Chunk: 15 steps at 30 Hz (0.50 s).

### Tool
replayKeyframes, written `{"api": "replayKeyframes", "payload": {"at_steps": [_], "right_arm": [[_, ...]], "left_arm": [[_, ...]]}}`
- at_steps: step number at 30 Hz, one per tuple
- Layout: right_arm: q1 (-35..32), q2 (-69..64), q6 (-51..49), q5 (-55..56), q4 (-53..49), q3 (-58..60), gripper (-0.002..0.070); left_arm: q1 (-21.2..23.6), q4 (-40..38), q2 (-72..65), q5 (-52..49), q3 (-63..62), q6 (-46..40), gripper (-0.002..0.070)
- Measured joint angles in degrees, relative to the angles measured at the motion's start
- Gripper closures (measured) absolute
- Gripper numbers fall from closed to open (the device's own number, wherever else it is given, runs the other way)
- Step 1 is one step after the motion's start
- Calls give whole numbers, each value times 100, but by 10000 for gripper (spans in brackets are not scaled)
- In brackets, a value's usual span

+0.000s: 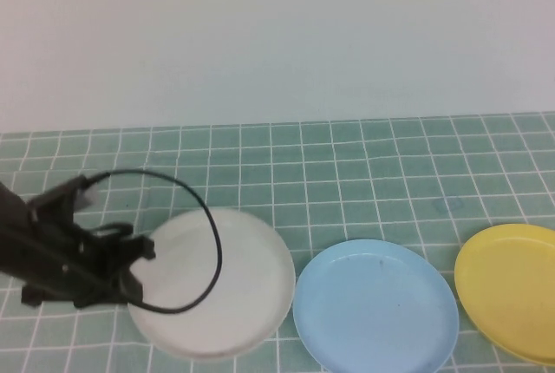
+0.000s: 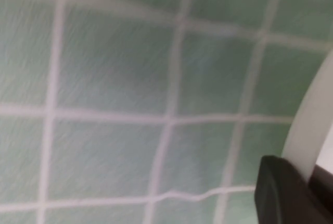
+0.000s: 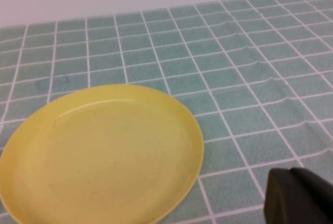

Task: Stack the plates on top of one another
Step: Pick up the white plate, then place the white plate on the blue plate

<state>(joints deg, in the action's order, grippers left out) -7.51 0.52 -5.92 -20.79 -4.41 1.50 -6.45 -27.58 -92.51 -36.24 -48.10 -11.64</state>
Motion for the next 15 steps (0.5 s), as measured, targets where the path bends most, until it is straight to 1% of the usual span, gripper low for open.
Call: {"api": "replayKeyframes", "payload": {"at_steps": [5, 10, 13, 15], "right_arm": [[0, 0, 0, 0, 0, 0, 678], [0, 0, 0, 0, 0, 0, 678], [0, 0, 0, 0, 0, 0, 678], [0, 0, 0, 0, 0, 0, 678]], "left_arm": [[-10, -10, 207, -306, -645, 146, 671], [-73, -349, 266, -751, -1244, 135, 671], [-408, -442, 266, -807, -1451, 130, 671], [-782, -493, 266, -726, -1476, 121, 671]]}}
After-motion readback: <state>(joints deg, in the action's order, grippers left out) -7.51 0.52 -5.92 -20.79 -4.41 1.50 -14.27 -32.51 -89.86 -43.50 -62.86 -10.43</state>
